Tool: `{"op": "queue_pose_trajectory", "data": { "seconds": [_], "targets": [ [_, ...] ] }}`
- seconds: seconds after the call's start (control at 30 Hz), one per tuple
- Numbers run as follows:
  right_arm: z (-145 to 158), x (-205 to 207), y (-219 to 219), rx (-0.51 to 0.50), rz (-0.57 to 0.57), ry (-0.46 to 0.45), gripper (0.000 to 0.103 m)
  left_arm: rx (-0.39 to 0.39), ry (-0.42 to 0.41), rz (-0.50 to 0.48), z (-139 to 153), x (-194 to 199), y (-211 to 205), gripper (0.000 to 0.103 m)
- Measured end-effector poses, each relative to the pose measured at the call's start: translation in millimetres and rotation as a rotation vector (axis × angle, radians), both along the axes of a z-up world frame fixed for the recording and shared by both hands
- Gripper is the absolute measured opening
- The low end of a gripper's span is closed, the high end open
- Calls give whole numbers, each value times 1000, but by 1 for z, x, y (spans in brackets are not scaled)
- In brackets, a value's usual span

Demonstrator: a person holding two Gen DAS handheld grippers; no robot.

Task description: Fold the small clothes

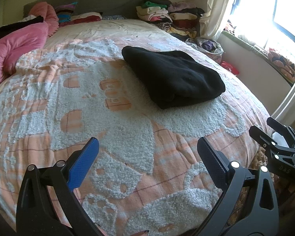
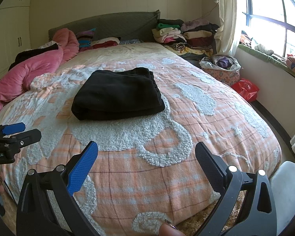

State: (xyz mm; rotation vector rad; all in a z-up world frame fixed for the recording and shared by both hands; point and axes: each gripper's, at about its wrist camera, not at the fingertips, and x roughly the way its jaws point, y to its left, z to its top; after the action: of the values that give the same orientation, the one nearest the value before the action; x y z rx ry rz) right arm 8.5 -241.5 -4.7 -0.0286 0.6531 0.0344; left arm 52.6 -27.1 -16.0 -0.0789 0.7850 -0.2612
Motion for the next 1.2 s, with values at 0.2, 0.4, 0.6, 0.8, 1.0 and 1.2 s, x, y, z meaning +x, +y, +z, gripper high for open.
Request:
{"op": "queue_pose_trajectory", "data": {
  "seconds": [0.2,0.4,0.6,0.8,1.0,1.2],
  "targets": [
    [0,0,0,-1,0,-2,99,1,-2,-2,1,0,-1,94],
    [0,0,0,-2,1,0,99,2,-6,-3,1,-1,-1,94],
    [0,0,0,-2,0,1,99,10,-5,4,3,-1,-1,94],
    [-1,-1,-2,-3,-3,4,99,22,-15,14,6,0,1,94],
    [-2,-3,-8,7,-23,4,99,14,-10,9,5,1,0,94],
    [3,-3,-43,55,-134,-4,98,40,-46,58,10,1,10,94]
  ]
}}
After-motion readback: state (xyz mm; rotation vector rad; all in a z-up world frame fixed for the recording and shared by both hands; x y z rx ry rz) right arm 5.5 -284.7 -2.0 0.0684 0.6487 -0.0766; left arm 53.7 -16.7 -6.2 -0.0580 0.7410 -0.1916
